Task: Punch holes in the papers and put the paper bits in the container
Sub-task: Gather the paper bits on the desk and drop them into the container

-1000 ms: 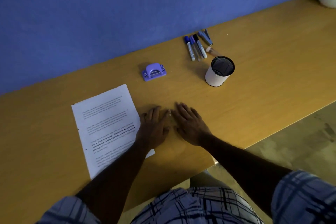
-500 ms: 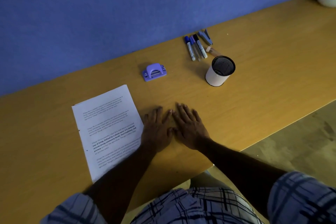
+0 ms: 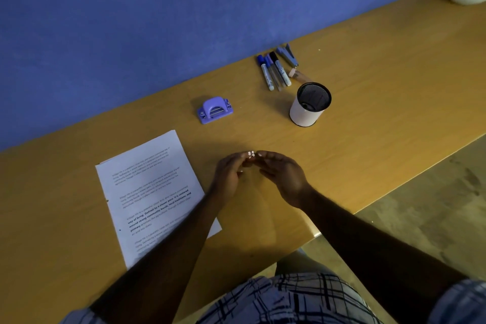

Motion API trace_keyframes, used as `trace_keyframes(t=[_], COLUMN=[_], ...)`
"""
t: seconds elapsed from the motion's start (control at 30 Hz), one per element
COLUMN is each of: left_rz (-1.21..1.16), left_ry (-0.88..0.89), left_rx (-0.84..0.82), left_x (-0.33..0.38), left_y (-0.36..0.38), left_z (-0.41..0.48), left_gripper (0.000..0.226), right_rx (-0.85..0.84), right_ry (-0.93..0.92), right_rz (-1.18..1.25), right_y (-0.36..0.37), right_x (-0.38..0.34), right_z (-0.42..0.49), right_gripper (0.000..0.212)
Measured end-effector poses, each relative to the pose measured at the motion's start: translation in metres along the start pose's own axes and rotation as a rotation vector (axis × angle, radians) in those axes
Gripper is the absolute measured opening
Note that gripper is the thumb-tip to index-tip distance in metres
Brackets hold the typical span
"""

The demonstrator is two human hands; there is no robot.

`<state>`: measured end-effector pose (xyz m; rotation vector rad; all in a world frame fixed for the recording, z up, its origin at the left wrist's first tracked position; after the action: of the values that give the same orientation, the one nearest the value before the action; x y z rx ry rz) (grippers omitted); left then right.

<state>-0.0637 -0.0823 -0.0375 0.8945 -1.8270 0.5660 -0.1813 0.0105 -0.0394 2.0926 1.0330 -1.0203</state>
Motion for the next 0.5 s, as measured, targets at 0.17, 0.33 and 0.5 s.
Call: trace_keyframes(t=[0.17, 0.33, 0.5], left_rz=[-0.063, -0.028, 0.043], left_ry=[-0.011, 0.061, 0.117], left_rx=[-0.007, 0.003, -0.028], left_x=[0.026, 0.072, 0.115], left_y=[0.019, 0.054, 0.096], left_z=[0.013, 0.044, 0.089], left_gripper=[0.032, 0.023, 0.024], right_rx=[0.022, 0.109, 0.221], right_ry=[-0.046, -0.119, -0.236], right_rz=[0.07, 0.093, 0.012], right_y=[-0.019, -0.047, -0.091], right_x=[-0.027, -0.073, -0.129], right_z=[0.002, 0.015, 0.03], right_gripper=[0.034, 0.033, 0.026])
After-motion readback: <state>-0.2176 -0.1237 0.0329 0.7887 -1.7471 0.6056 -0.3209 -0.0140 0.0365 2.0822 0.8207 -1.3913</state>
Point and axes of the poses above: each hand's wrist, its own z-axis towards the middle knuckle, its own y-axis out of the palm, x = y × z, the point moved 5 cm from there along z, towards the middle knuckle, and after that the axes turned 5 degrees about -z, right-handed, at the moved point
